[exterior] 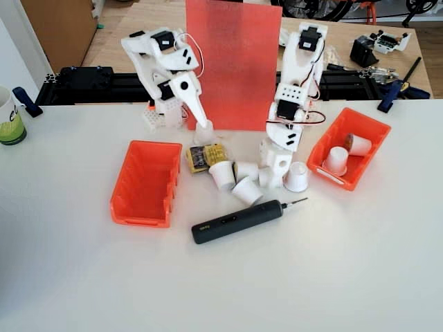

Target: Sort the coffee pods, blue into left, red into right

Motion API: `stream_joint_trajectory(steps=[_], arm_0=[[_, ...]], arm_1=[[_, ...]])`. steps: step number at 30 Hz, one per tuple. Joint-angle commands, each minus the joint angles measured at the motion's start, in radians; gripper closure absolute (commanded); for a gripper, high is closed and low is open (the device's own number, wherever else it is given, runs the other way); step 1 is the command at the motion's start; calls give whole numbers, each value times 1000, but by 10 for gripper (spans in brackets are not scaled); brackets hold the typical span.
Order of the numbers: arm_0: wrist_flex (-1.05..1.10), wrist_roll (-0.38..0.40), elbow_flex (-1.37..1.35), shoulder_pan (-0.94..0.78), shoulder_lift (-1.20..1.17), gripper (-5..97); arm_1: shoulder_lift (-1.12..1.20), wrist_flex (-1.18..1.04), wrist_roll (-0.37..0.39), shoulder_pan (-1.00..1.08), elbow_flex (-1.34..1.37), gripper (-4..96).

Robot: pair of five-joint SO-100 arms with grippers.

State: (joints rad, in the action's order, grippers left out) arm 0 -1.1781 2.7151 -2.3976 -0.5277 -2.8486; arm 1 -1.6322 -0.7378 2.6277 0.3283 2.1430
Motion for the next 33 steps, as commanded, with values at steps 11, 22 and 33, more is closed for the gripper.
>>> stream_joint_trajectory(steps=[11,22,33], arm_0=[[9,8,6,6,17,702],[11,8,5,6,20,702],[12,15,9,6,20,710]], arm_1=[[-140,-336,-48,3,-201,749],[-132,-201,-15,-66,-124,548],[-106,9,26,-81,32,522]])
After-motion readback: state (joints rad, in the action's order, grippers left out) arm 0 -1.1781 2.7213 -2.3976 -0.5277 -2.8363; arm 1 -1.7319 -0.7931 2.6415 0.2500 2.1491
